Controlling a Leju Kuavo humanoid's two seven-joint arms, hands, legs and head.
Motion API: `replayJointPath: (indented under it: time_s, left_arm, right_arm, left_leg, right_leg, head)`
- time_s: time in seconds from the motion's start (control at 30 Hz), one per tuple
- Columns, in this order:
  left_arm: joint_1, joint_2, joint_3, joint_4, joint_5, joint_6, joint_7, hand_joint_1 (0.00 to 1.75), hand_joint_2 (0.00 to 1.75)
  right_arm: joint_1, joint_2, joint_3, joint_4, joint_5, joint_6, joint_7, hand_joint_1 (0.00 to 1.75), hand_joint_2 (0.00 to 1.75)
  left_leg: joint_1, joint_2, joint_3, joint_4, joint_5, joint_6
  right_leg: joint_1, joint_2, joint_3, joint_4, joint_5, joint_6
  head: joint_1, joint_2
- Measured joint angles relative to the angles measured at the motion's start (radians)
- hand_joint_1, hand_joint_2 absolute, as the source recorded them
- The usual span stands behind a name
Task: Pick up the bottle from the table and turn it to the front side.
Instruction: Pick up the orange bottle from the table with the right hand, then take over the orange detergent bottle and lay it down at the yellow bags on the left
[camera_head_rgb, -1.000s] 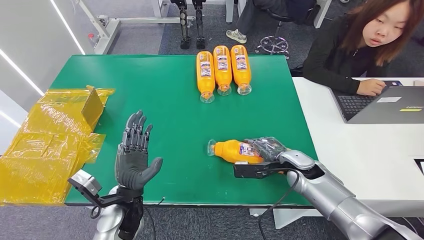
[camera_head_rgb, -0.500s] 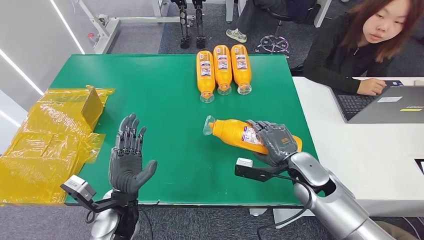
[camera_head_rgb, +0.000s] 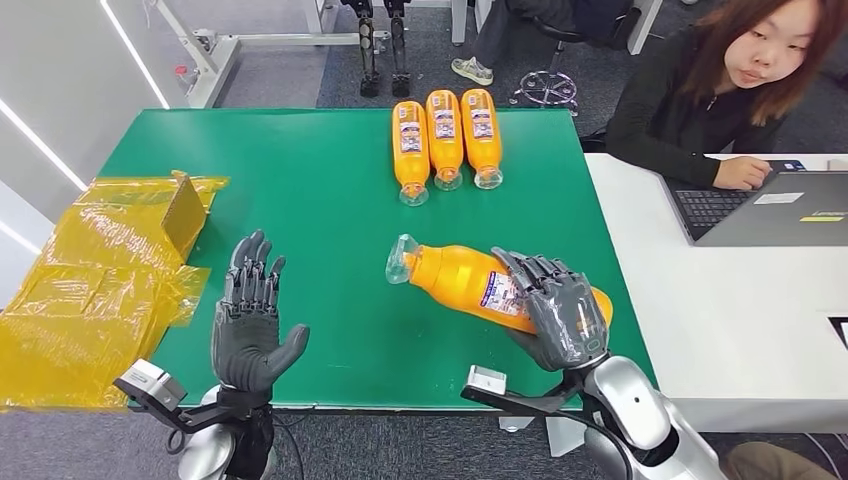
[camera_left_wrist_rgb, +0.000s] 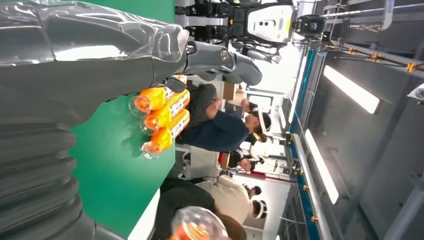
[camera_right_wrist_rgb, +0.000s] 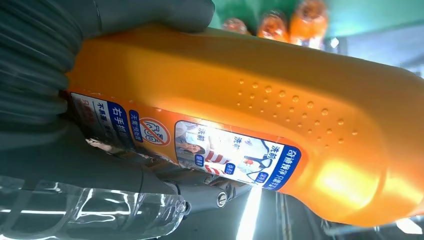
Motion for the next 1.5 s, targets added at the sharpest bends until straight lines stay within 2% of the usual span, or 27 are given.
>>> replayJointPath:
  time_s: [0.17, 0.27, 0.6, 0.77, 1.07, 1.5]
  left_arm:
    - [0.000, -0.009, 0.001, -0.006, 0.007, -0.019, 0.005, 0.00, 1.75]
    - [-0.003, -0.016, 0.001, -0.006, 0.054, -0.075, 0.017, 0.00, 1.75]
    - [-0.038, -0.037, -0.003, 0.008, 0.217, -0.224, 0.068, 0.00, 1.75]
    - [-0.057, -0.045, -0.010, 0.031, 0.295, -0.286, 0.090, 0.00, 1.75]
    - [-0.093, -0.049, -0.043, 0.051, 0.323, -0.306, 0.102, 0.00, 1.75]
    - [-0.128, -0.038, -0.075, 0.051, 0.361, -0.304, 0.127, 0.00, 1.75]
  right_arm:
    - [0.040, 0.094, -0.002, -0.021, 0.005, -0.061, -0.050, 1.75, 1.75]
    - [0.047, 0.147, 0.000, -0.031, -0.004, -0.079, -0.081, 1.75, 1.75]
    - [0.063, 0.282, 0.004, -0.083, -0.012, -0.069, -0.131, 1.75, 1.75]
    - [0.074, 0.322, 0.014, -0.101, -0.012, -0.055, -0.142, 1.75, 1.75]
    - [0.108, 0.380, 0.040, -0.116, -0.026, -0.001, -0.140, 1.75, 1.75]
    - [0.176, 0.402, 0.042, -0.099, -0.084, 0.009, -0.156, 1.75, 1.75]
  left_leg:
    - [0.000, 0.000, 0.000, 0.000, 0.000, 0.000]
    - [0.000, 0.000, 0.000, 0.000, 0.000, 0.000]
    - [0.000, 0.000, 0.000, 0.000, 0.000, 0.000]
    - [0.000, 0.000, 0.000, 0.000, 0.000, 0.000]
    - [0.000, 0.000, 0.000, 0.000, 0.000, 0.000]
    - [0.000, 0.000, 0.000, 0.000, 0.000, 0.000]
  right_leg:
    - [0.000, 0.000, 0.000, 0.000, 0.000, 0.000]
    - [0.000, 0.000, 0.000, 0.000, 0.000, 0.000]
    - [0.000, 0.000, 0.000, 0.000, 0.000, 0.000]
    - [0.000, 0.000, -0.001, 0.000, 0.000, 0.000]
    - [0.000, 0.000, -0.001, 0.000, 0.000, 0.000]
    - [0.000, 0.000, -0.001, 0.000, 0.000, 0.000]
  head:
    - [0.000, 0.000]
    - [0.000, 0.000]
    - [0.000, 0.000]
    - [0.000, 0.000]
    - [0.000, 0.000]
    - [0.000, 0.000]
